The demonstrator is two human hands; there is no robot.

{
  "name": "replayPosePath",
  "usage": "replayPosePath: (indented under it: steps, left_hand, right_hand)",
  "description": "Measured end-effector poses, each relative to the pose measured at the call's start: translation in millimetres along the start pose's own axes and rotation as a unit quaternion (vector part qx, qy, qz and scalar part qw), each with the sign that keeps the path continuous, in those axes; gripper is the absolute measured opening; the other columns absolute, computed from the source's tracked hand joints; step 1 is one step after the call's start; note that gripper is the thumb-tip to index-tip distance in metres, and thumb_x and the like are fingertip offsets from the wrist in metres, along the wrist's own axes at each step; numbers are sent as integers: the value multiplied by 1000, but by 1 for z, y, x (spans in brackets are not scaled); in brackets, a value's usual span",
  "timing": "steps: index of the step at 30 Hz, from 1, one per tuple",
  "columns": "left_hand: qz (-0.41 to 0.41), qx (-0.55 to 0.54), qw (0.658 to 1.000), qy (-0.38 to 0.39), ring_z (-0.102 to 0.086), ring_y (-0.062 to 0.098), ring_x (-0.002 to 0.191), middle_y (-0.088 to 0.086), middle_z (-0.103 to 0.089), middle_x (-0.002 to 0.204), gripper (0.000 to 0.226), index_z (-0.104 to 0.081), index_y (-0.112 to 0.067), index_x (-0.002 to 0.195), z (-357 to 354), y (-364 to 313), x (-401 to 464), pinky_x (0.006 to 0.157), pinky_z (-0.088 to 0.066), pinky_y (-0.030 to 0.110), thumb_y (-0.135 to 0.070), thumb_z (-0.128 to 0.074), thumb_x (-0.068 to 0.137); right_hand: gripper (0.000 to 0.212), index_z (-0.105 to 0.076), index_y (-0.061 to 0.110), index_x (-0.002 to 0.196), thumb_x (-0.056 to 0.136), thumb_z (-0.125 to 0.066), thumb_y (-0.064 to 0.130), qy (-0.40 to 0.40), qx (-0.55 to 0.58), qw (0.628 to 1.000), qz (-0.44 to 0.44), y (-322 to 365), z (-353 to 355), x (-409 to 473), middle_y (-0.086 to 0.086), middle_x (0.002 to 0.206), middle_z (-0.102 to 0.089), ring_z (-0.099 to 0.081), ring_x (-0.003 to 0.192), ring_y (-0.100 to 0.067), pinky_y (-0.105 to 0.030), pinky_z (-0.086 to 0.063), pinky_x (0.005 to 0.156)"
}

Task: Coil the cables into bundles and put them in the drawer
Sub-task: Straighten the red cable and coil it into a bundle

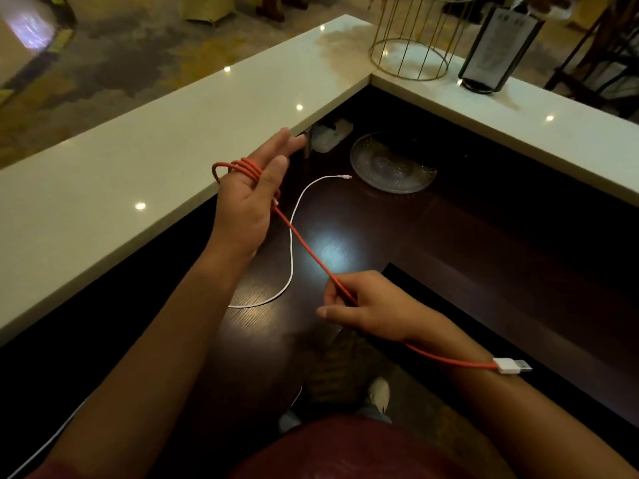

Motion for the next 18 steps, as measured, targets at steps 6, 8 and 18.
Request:
replayPosePath:
  steps: [6, 8, 18]
  left_hand:
    - [-29, 191, 980, -47, -56, 2, 131, 2, -67, 131, 35, -59, -4, 137, 28, 31, 2, 114, -38, 22, -11, -50, 104]
    - [-37, 253, 967, -13, -50, 9, 138, 4, -64, 137, 34, -62, -9, 135, 28, 41, 2, 119, -36, 29, -15, -50, 104]
    - [66, 88, 985, 131, -63, 13, 59, 11, -65, 64, 43, -74, -32, 80, -47, 41, -35, 66, -51, 26, -33, -38, 104]
  right_hand:
    - [9, -67, 20, 106, 103, -60, 22, 87, 63, 993, -41, 6, -2, -20, -10, 56, -55, -54, 48, -20, -27, -46, 50]
    - [12, -68, 21, 111, 104, -58, 22, 65, 107, 992, -30, 14, 7, -26, -5, 54, -55, -52, 48, -24, -33, -45, 51]
    - [39, -65, 10, 129, 90, -69, 10, -128, 188, 962, 153, 75, 61, -38, -3, 75, -69, -64, 56, -12, -27, -53, 54]
Point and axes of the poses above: each hand's wrist, its own x-axis towards the middle knuckle, its own z-axis out of the back of the hand, y = z × x, the point moved 4 cm from there along x, towards the middle knuckle
